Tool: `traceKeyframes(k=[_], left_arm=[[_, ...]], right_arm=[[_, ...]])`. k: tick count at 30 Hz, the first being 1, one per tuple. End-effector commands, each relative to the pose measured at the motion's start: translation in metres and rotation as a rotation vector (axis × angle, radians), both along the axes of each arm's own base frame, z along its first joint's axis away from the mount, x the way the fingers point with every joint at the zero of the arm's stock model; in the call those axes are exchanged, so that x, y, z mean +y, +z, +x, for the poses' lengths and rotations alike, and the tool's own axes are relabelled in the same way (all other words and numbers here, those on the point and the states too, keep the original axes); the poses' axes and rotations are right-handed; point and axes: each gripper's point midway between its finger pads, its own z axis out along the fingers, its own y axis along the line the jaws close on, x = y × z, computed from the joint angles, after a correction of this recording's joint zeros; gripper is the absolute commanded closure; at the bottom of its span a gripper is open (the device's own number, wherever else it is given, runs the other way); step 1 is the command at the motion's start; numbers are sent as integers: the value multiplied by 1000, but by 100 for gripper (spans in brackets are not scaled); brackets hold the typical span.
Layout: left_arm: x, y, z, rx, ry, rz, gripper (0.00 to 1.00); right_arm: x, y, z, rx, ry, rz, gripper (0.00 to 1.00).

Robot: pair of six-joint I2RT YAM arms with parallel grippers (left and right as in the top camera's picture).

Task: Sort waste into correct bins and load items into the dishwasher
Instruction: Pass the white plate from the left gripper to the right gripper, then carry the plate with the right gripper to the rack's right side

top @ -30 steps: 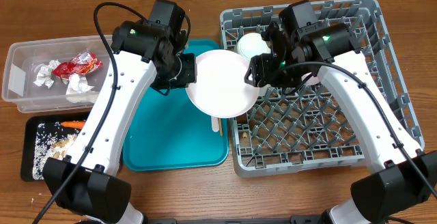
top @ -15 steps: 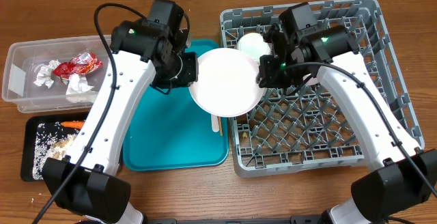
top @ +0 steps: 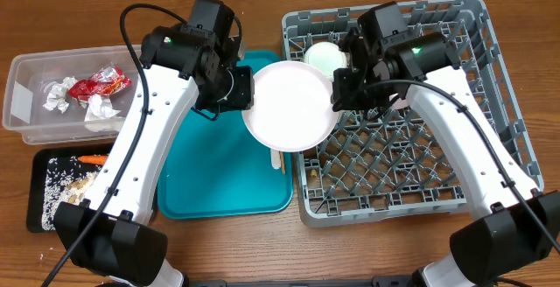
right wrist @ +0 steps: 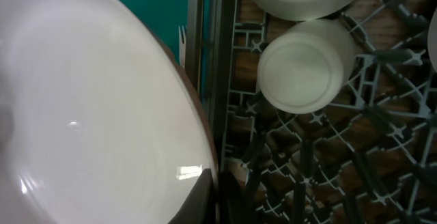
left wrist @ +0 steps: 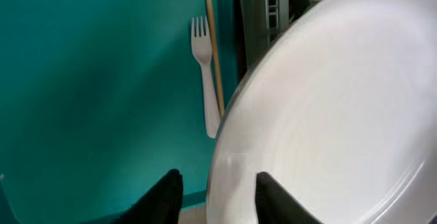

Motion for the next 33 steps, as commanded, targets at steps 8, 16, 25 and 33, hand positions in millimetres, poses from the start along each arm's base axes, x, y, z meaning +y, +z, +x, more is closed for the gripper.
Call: traceKeyframes(k=[8, 16, 25, 33], left_arm=[[-3, 15, 2, -52, -30, -11, 26], [-1, 13, -3, -40, -59, 1, 21], [0, 12, -7, -22, -62, 8, 22], [1, 11, -10, -15, -81, 15, 21]], right_arm=[[-33, -2, 24, -120, -80, -191, 96], [-121, 30, 61, -273, -307, -465, 96], [-198, 93, 44, -319, -461, -650, 96], [-246, 97, 5, -211, -575, -864, 96]])
